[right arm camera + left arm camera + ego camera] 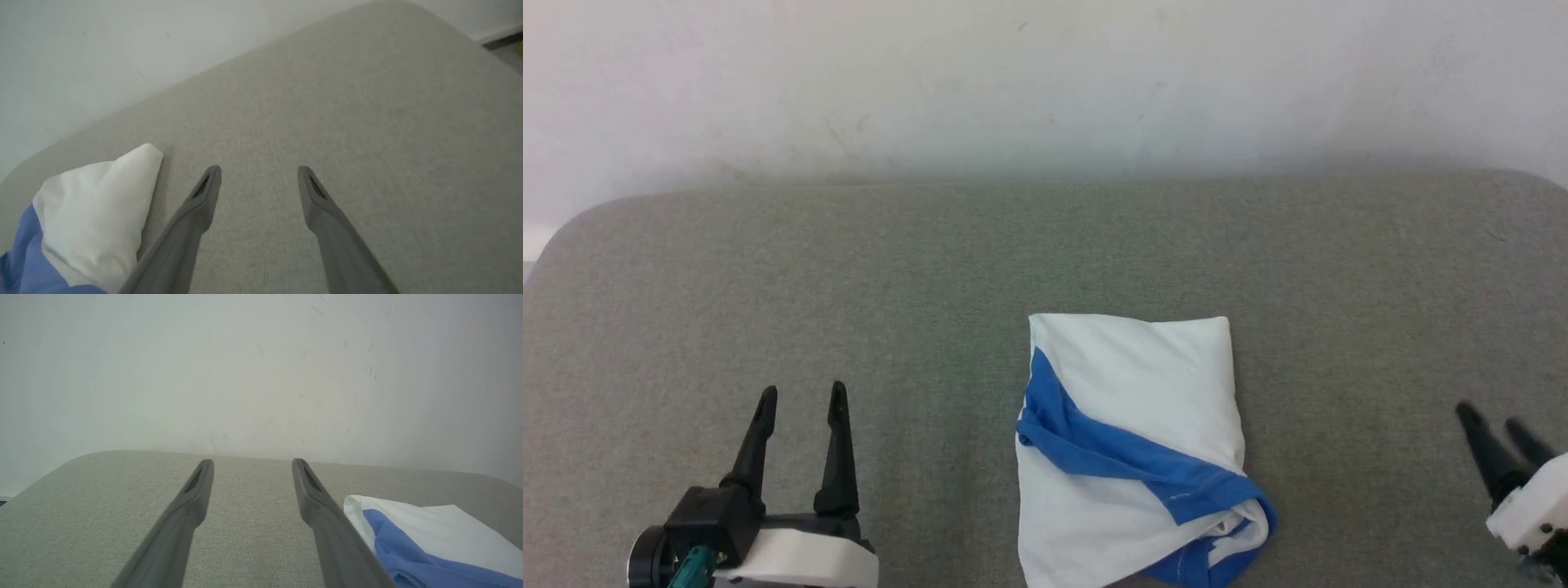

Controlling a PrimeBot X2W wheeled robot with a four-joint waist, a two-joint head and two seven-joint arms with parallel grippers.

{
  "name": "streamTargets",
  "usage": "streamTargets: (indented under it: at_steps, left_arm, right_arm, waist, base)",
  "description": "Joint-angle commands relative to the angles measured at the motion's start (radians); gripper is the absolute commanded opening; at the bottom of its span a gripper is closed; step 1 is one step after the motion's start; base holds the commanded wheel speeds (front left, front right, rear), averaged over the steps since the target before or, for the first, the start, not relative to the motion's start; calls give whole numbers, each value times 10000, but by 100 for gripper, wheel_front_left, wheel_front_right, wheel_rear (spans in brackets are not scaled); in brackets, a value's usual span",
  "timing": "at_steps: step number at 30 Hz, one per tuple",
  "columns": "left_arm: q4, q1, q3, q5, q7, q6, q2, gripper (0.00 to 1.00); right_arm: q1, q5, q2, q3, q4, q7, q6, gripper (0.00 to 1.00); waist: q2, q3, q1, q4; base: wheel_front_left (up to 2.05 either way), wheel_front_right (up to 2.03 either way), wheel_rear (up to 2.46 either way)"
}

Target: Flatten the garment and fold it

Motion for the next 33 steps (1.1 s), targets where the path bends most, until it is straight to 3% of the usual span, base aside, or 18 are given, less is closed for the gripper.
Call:
streamTargets:
  at_steps: [1,7,12,16,19,22,28,30,31,33]
  left_arm:
    - [4,-44,21,50,-47,34,-66,100]
    - [96,-145,-70,96,-47,-89,-245,100]
    - [154,-249,-155,183,-47,-187,-388,100]
    - [220,-333,-201,221,-47,-270,-459,100]
    - [368,-455,-266,248,-47,-452,-502,100]
    - [441,-508,-260,291,-47,-529,-509,100]
    - [456,-437,-165,341,-47,-561,-564,100]
    - [463,-439,-139,354,-47,-572,-589,100]
    - [468,-452,-134,363,-47,-582,-600,100]
    - [479,-462,-128,376,-47,-591,-608,100]
  right_arm:
    - [-148,590,12,-184,315,900,-4,100]
    - [-706,2047,449,-1045,1341,4187,-4,100]
    - [-1492,3025,918,-1000,2306,5377,-4,100]
    - [-2025,3572,988,-683,3230,5443,-4,100]
    - [-2559,4662,997,301,4797,4986,-4,100]
    - [-2722,5009,999,1096,5710,4718,-4,100]
    - [-2817,5268,1000,2431,6391,3927,-4,100]
    - [-2878,5040,1000,2775,6384,3546,-4,24]
    - [-2923,4867,1001,2924,6347,3375,-4,0]
    - [-2960,4665,971,3117,6284,3269,-4,0]
  waist:
    - [0,27,1,127]
    - [0,19,1,573]
    - [0,68,1,858]
    - [0,99,1,988]
    - [0,102,1,1228]
    - [0,71,1,1364]
    - [0,90,1,1398]
    - [0,105,1,1357]
    - [0,105,1,1334]
    - [0,86,1,1310]
  base:
    - [0,0,0]
    - [0,0,0]
    - [0,0,0]
    - [0,0,0]
    - [0,0,0]
    - [0,0,0]
    - [0,0,0]
    - [0,0,0]
    - [0,0,0]
    - [0,0,0]
